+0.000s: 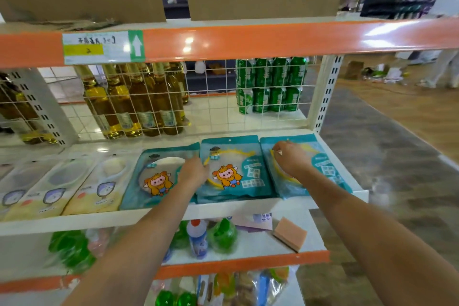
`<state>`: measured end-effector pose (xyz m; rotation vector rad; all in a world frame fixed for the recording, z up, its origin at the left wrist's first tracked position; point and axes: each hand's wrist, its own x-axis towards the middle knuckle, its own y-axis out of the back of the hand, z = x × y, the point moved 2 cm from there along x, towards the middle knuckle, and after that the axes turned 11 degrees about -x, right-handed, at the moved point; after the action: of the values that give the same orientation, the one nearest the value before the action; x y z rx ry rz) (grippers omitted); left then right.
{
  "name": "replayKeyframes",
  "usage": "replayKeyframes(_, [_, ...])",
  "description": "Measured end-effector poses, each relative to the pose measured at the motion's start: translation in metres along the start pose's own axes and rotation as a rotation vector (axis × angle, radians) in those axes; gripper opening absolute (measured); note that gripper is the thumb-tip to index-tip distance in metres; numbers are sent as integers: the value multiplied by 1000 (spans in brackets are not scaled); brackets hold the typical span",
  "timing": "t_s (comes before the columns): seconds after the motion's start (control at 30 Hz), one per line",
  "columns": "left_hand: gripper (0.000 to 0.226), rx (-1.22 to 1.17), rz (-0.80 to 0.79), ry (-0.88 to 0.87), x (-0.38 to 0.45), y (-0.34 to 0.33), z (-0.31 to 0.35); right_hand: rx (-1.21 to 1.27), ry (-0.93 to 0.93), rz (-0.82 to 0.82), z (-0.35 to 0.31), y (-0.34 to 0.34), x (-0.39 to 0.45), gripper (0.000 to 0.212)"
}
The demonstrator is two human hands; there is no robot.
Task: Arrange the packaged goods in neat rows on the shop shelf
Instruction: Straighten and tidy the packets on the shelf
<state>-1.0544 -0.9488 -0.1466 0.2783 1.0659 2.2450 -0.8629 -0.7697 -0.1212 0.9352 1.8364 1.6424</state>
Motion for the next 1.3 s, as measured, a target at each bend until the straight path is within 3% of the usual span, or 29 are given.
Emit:
replayKeyframes(0.3, [28, 36, 38, 14, -11, -8, 4, -31, 98, 8, -1, -4, -10, 32])
replayKeyframes(0.77, [43, 172, 100, -3, -27, 4, -5, -43, 169, -42, -11, 5, -17, 33])
replayKeyframes(0.93, [42, 295, 113, -24, -44, 21, -21, -96, 266, -42, -42, 7, -17, 33])
replayKeyframes(1.3, [54, 316, 184, 196, -118, 82, -90, -149, 591, -38, -165, -8, -48, 36])
